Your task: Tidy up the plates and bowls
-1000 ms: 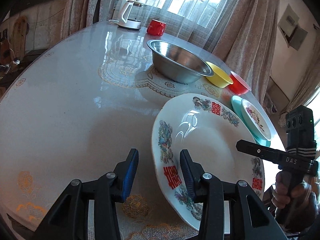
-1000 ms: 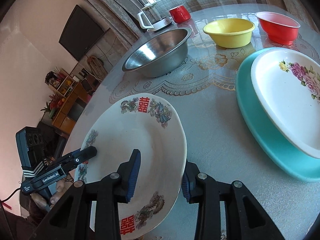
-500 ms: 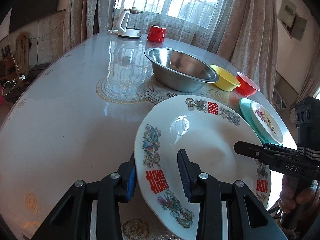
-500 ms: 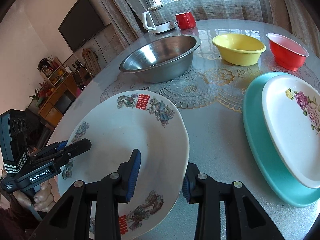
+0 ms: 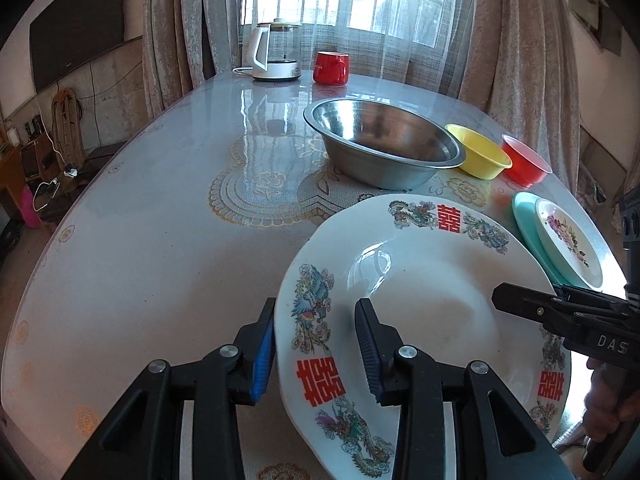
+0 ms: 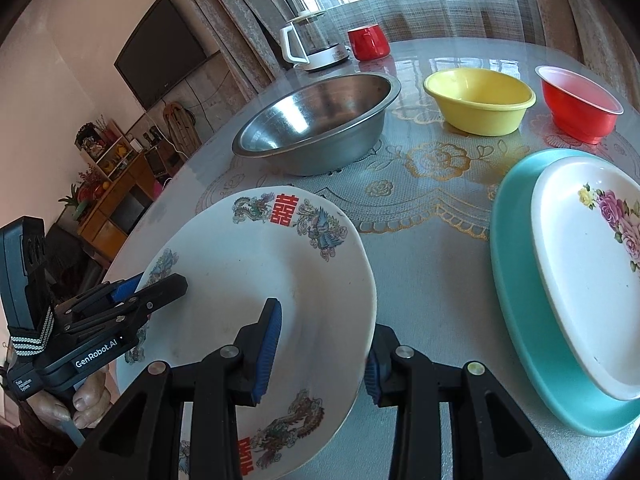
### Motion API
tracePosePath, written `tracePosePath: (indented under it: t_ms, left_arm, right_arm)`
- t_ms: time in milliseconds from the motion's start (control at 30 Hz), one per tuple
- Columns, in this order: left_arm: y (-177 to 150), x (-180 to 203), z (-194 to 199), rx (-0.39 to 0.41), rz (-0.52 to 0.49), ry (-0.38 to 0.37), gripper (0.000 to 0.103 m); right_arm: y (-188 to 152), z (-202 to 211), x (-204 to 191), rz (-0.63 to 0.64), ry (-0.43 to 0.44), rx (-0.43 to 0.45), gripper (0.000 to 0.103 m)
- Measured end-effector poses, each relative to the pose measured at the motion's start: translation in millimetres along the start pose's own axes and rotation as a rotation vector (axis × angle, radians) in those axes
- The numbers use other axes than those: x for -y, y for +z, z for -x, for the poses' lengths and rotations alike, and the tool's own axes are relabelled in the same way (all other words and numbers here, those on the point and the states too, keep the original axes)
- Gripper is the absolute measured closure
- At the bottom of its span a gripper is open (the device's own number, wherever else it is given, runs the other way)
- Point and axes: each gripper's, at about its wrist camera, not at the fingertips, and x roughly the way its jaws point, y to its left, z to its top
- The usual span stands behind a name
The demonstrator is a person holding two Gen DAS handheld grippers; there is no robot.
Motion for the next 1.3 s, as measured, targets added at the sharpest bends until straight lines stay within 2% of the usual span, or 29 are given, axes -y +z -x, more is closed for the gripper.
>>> tracePosePath:
  t_ms: [233,400,733,967,1100,1167,1233,1300]
  left_arm:
    - [-3.8,4.5,-3.7,0.011,-0.017,0.013,0.055]
    - [-4.9,-3.7,-7.4,-0.005,0.030,-0.004,0.044]
    - [-5.0,-6.7,-7.3,-0.004,0.052,-0.003,0.043]
    - [-4.1,-5.9,-8.2,-0.018,0.038,-0.015,0.038]
    - [-3.0,-4.2,-9.1,-0.025,0.036,-0.003,0.039]
    - [-2.6,-2.6,-8.2,-0.026,0.030,-0.009,0.045]
    - [-2.1,1.4,-6.0,-0.023,0.007,-0.007,0.057]
    - [-1.8,5.8,-5.1,-0.023,-0.018,0.008,0.059]
  right_arm:
    - [-1.9,0.4,1.7,-0.009,0.011,0.018,0.065]
    - [-3.8,2.2,6.6,-0.044,0.033,0.032,0.065]
    - [-6.7,3.5,5.2,-0.048,0.047,0.032,0.064]
    - [-8.0,3.0,6.7,-0.058,0.087,0.039,0.058]
    - [-9.9,3.0,3.9,-0.044,0.079,0.047,0.058]
    - [-10.5,3.2,5.7,-0.055,0.087,0.047,0.058]
    - [-11.7,3.5,4.9,-0.048,0.089,0.044,0.058]
    - [-12.1,3.2,3.7,-0.040,0.084,0.045,0.058]
